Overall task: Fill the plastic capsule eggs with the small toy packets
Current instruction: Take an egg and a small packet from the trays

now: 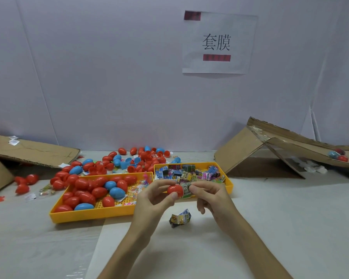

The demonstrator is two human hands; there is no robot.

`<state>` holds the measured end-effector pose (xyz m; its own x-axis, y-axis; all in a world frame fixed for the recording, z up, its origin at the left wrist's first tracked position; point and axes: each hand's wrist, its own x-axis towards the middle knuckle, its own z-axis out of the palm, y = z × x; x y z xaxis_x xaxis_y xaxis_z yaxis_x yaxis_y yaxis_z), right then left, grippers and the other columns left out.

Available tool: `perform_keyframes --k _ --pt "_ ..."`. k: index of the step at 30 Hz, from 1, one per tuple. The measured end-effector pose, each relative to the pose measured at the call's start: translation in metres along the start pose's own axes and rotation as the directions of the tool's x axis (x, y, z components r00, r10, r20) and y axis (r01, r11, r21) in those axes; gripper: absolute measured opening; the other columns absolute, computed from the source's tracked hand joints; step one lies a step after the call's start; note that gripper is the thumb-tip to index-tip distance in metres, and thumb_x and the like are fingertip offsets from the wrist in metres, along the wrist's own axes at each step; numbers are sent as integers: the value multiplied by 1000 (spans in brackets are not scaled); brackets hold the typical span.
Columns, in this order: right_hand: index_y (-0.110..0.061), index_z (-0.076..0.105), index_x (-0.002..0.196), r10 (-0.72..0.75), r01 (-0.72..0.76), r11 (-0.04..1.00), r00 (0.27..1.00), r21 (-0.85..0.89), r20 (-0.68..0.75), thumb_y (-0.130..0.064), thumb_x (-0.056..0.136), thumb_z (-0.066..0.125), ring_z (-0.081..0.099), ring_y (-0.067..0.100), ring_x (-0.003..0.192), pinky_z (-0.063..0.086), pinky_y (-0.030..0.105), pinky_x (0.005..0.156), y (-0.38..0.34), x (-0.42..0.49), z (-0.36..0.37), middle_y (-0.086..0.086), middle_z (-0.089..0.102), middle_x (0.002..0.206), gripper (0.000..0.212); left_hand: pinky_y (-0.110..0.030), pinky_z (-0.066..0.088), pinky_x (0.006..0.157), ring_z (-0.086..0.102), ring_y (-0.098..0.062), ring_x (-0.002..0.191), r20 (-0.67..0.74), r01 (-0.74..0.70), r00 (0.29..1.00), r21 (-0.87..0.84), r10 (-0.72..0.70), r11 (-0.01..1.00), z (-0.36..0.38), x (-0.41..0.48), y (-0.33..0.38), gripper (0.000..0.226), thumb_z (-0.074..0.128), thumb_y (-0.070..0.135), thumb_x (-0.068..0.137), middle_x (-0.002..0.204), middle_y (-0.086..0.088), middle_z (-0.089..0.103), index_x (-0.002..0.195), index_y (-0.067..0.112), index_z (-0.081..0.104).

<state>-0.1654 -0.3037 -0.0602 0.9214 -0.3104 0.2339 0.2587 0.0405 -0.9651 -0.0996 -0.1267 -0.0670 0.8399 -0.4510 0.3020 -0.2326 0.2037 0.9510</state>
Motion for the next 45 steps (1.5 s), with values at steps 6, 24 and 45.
perform_keyframes --k 6,24,45 --pt "-16 82 88 -26 26 999 1000 -25 -3 -23 74 80 69 22 65 57 28 66 3 0 1 11 74 77 16 -23 57 73 70 -12 85 57 7 998 6 -7 1000 1 -1 0 22 76 7 87 95 -2 76 105 17 68" --pt "-29 80 82 -142 143 971 990 -190 17 -32 72 80 60 9 67 49 20 61 -7 -7 7 -6 73 82 11 -14 53 67 71 -5 87 47 39 998 29 -40 999 0 0 0 23 76 9 87 93 8 77 105 22 70" --pt "-29 80 82 -159 169 964 985 -205 68 -29 74 81 60 8 68 47 17 59 -4 -6 7 -3 73 86 9 -20 57 74 72 -8 95 73 -22 997 118 13 993 0 0 0 30 81 15 84 98 10 76 95 42 73"
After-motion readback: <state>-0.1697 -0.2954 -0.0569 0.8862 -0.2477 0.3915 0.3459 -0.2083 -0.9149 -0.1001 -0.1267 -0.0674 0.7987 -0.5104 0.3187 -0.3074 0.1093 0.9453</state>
